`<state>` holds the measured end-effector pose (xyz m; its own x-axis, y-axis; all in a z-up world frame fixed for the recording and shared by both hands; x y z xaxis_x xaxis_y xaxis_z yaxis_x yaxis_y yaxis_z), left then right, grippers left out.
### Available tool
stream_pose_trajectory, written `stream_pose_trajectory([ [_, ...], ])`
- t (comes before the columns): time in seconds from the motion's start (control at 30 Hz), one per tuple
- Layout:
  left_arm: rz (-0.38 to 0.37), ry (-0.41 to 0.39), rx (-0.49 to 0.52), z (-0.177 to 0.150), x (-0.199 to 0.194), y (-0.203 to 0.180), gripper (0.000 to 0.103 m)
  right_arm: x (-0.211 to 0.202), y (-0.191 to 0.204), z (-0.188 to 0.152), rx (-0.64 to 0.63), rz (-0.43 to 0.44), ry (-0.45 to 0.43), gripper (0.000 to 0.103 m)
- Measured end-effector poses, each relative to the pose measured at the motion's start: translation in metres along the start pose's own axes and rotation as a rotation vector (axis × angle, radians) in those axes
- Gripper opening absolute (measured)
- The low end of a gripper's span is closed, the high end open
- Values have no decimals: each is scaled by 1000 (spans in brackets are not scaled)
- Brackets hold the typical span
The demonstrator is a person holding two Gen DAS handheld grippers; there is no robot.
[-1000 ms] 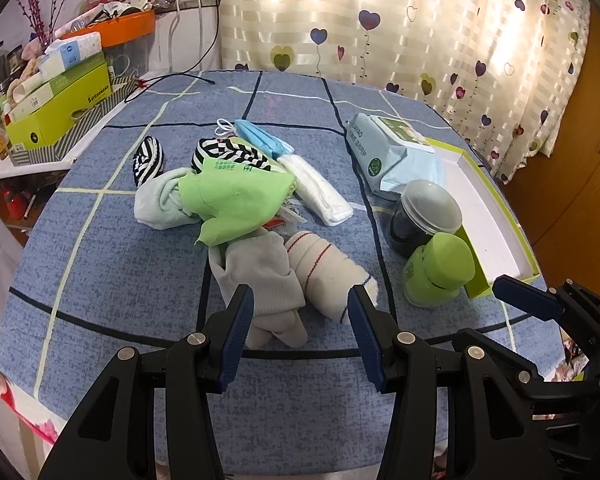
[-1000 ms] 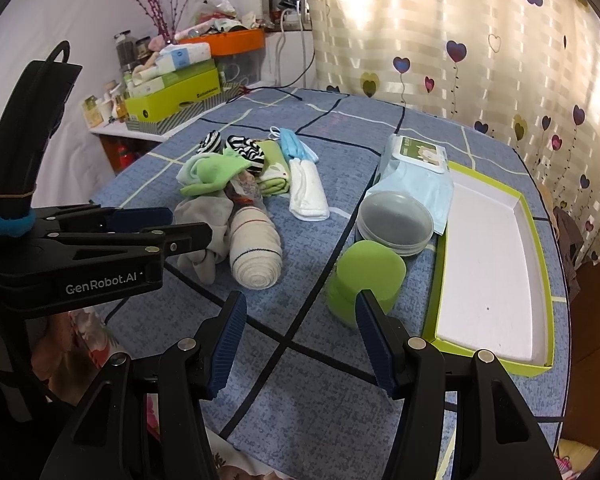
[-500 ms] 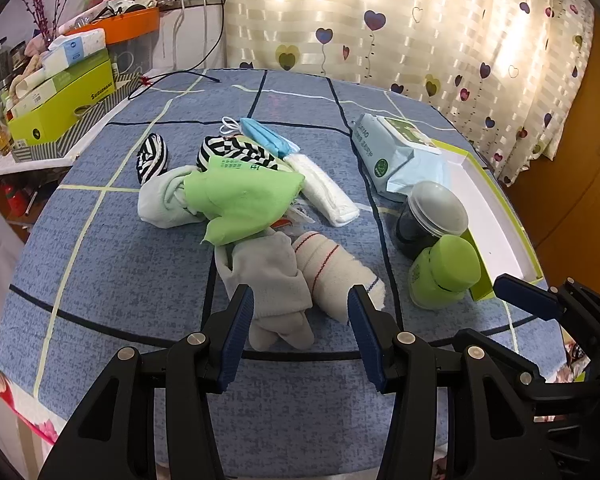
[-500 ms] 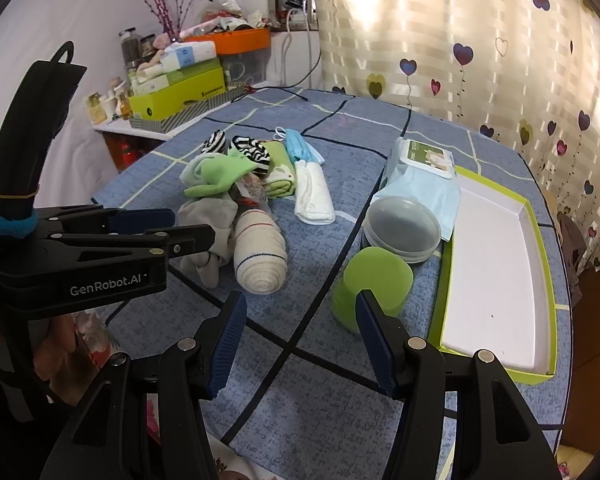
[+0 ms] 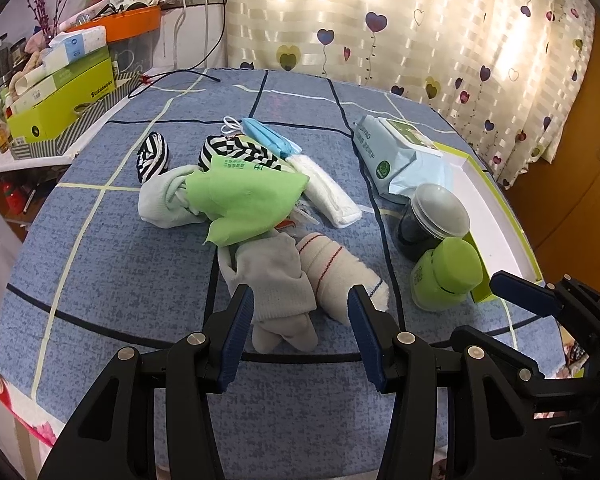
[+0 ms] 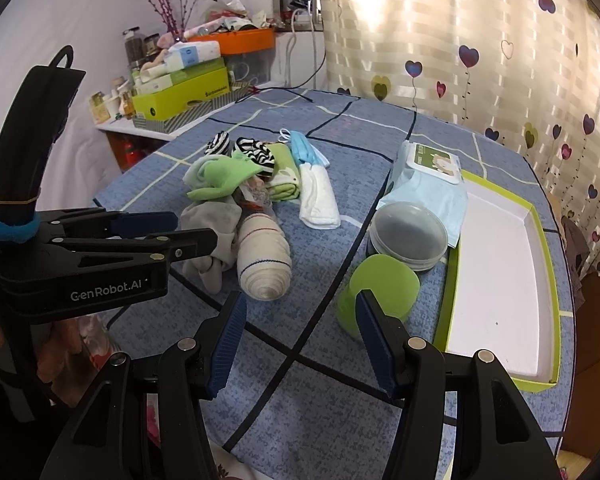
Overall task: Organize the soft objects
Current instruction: 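Reach the left tool down and grasp the grey knit sock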
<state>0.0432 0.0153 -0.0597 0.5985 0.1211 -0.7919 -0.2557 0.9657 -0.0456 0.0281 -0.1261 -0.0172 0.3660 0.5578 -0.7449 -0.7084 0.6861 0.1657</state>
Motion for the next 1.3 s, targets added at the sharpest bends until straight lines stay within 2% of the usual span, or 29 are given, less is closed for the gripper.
stream_pose_trajectory([
  [0.43,-60,-18,-54,3,-1,10,50,5,2,9,-12,26,-13,57],
  [0.77,-53,-41,-73,5,2,25,50,13,6,16,-35,32,-5,58],
  [0.87,-94,-21,-110,3,6,30,50,15,8,19,-43,33,-3,58],
  [1.07,-89,-15,-130,5,16,35,50,18,9,21,-50,32,1,58],
  [1.3,-95,41,-135,0,38,29,50,20,5,23,-48,26,9,58],
])
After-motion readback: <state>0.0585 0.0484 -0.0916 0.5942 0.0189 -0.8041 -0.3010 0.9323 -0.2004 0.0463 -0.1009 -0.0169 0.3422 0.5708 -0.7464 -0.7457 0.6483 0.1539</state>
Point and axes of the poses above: each gripper's, at about its wrist camera, not at the fingertips, and x roughly the way its jaws point, y to its left, z to its top, the point moved 7 cm from there along x, roughly the way its jaws point, and after that the axes turned 10 degrees about z, right-handed, at the moved point
